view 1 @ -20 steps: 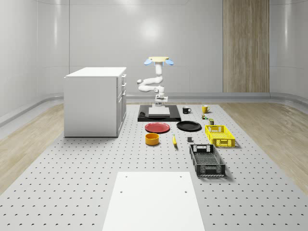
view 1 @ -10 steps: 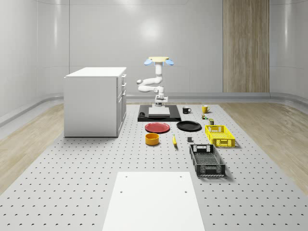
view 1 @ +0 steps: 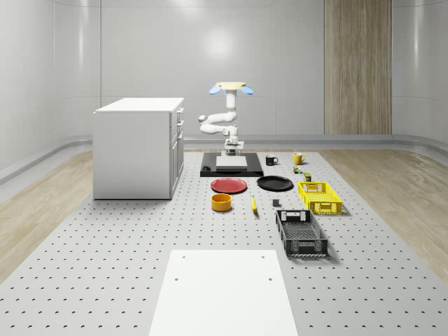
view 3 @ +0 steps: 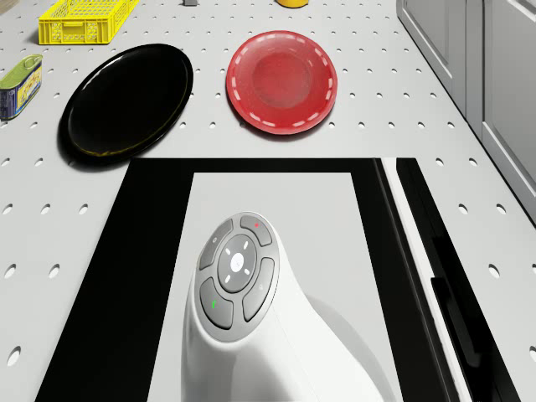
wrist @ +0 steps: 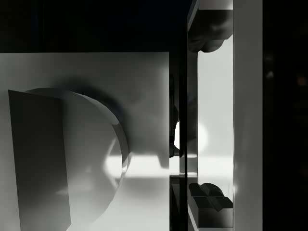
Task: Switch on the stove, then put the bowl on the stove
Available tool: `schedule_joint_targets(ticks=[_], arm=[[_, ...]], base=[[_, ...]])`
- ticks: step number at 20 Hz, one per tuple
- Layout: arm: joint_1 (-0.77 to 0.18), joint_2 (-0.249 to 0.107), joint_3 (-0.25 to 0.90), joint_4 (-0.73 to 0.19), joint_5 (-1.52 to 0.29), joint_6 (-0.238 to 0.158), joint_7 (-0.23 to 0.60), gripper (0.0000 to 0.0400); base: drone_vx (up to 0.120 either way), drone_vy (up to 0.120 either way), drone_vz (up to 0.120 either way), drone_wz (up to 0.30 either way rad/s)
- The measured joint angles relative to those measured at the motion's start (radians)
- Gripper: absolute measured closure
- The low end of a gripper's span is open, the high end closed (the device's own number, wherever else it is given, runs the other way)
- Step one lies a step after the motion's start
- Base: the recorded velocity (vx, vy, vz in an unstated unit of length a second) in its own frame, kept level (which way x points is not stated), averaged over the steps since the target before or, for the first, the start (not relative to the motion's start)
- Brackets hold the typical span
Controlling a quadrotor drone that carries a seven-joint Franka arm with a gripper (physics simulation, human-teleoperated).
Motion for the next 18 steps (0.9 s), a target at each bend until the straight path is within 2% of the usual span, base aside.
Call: schedule_joint_targets(ticks=[1, 12, 16, 18], arm=[[0.0, -0.001, 0.0, 0.0, 0.0, 0.001, -0.001, 0.0], [0.0, -0.007, 0.001, 0.001, 0.004, 0.009, -0.003, 0.0], [-0.001, -0.009, 0.001, 0.001, 0.005, 0.011, -0.002, 0.0], [-0.001, -0.01, 0.002, 0.001, 0.006, 0.012, -0.002, 0.0]], base=[[0.12, 0.0, 0.12, 0.0], [0.12, 0.0, 0.0, 0.0], [0.12, -0.09, 0.0, 0.0], [0.12, 0.0, 0.0, 0.0]])
